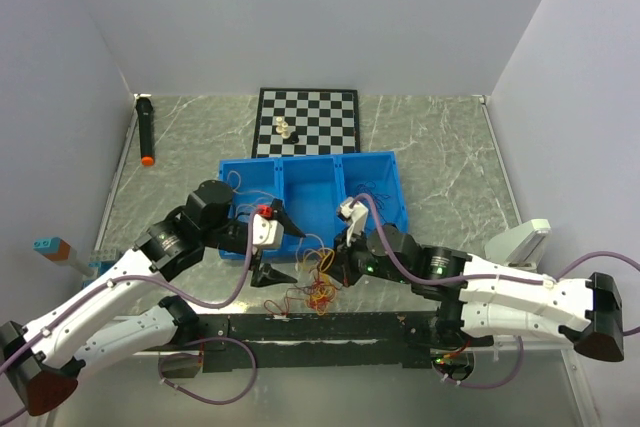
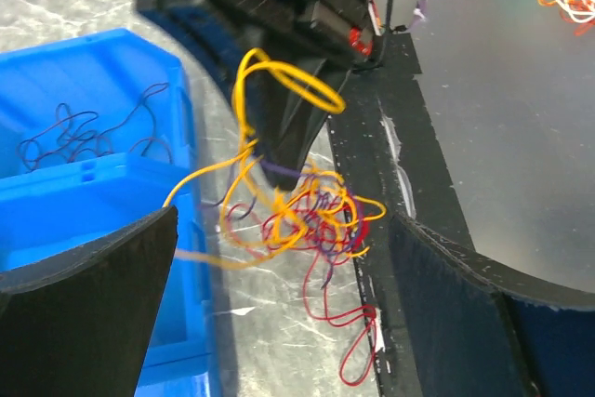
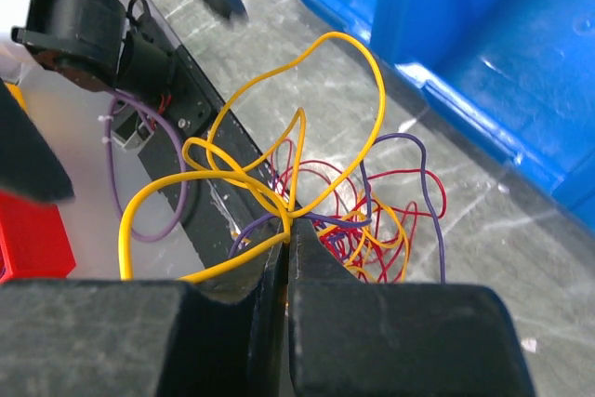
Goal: Untangle the cables
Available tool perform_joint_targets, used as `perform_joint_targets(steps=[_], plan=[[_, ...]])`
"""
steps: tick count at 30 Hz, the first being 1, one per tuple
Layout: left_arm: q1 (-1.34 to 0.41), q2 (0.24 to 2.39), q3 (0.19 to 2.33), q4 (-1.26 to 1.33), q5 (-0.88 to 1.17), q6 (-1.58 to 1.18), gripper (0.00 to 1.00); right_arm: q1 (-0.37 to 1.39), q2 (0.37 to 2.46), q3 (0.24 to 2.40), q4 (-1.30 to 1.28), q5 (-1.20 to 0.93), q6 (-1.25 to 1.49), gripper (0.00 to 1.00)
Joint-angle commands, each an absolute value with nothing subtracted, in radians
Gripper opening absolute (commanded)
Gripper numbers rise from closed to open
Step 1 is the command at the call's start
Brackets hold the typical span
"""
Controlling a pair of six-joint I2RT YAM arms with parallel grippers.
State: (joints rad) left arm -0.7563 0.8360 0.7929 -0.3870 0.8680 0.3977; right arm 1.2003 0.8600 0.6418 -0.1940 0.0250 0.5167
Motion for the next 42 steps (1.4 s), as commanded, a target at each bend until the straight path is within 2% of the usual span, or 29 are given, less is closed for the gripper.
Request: perform_joint_targets(steps=[1, 3, 5, 7, 10, 11, 16, 17, 20, 21, 27, 34, 35, 39, 40, 42], plan=[[-0.773, 0.85, 0.821, -0.373, 0.905, 0.406, 0.98, 1.206, 0.902, 0.721, -0.117, 0.02, 0.48, 0.0], [-0.779, 0.854, 0.819, -0.355, 0.865, 0.373, 0.96, 1.206, 0.91, 0.729, -0.106, 0.014, 0.473, 0.0], [-0.779, 0.857, 0.815, -0.324, 0.854, 0.344, 0.89, 1.206, 0.913, 0.741, -0.11, 0.014, 0.465, 0.0], [-0.784, 0.857, 0.808, -0.301, 0.83, 0.333, 0.75, 1.206, 0.911, 0.747, -0.109, 0.015, 0.459, 0.0], [-0.782, 0.858, 0.795, -0.258, 0.761, 0.319, 0.47, 1.206, 0.914, 0.758, -0.112, 0.008, 0.453, 0.0], [-0.782, 0.857, 0.792, -0.247, 0.752, 0.318, 0.42, 1.206, 0.916, 0.762, -0.109, 0.006, 0.451, 0.0], [-0.782, 0.87, 0.807, -0.23, 0.724, 0.328, 0.41, 1.207, 0.919, 0.769, -0.106, -0.017, 0.449, 0.0], [-0.782, 0.868, 0.814, -0.221, 0.694, 0.34, 0.35, 1.204, 0.919, 0.769, -0.107, -0.017, 0.449, 0.0], [-0.779, 0.882, 0.86, -0.225, 0.591, 0.362, 0.07, 1.207, 0.911, 0.764, -0.109, -0.017, 0.451, 0.0], [-0.779, 0.89, 0.879, -0.238, 0.58, 0.376, 0.01, 1.204, 0.91, 0.765, -0.117, -0.017, 0.449, 0.0], [-0.761, 0.879, 0.98, -0.297, 0.633, 0.371, 0.01, 1.207, 0.902, 0.753, -0.132, -0.009, 0.457, 0.01], [-0.723, 0.839, 0.985, -0.284, 0.652, 0.362, 0.01, 1.206, 0.891, 0.724, -0.138, -0.008, 0.477, 0.05], [-0.721, 0.836, 0.988, -0.275, 0.652, 0.359, 0.01, 1.206, 0.896, 0.723, -0.143, -0.008, 0.477, 0.08], [-0.71, 0.836, 1.047, -0.247, 0.621, 0.362, 0.01, 1.206, 0.914, 0.709, -0.169, -0.008, 0.48, 0.43], [-0.707, 0.838, 1.083, -0.252, 0.617, 0.37, 0.01, 1.206, 0.916, 0.7, -0.17, -0.008, 0.485, 0.5], [-0.7, 0.85, 1.155, -0.281, 0.614, 0.394, 0.01, 1.206, 0.91, 0.68, -0.172, -0.002, 0.495, 0.55]])
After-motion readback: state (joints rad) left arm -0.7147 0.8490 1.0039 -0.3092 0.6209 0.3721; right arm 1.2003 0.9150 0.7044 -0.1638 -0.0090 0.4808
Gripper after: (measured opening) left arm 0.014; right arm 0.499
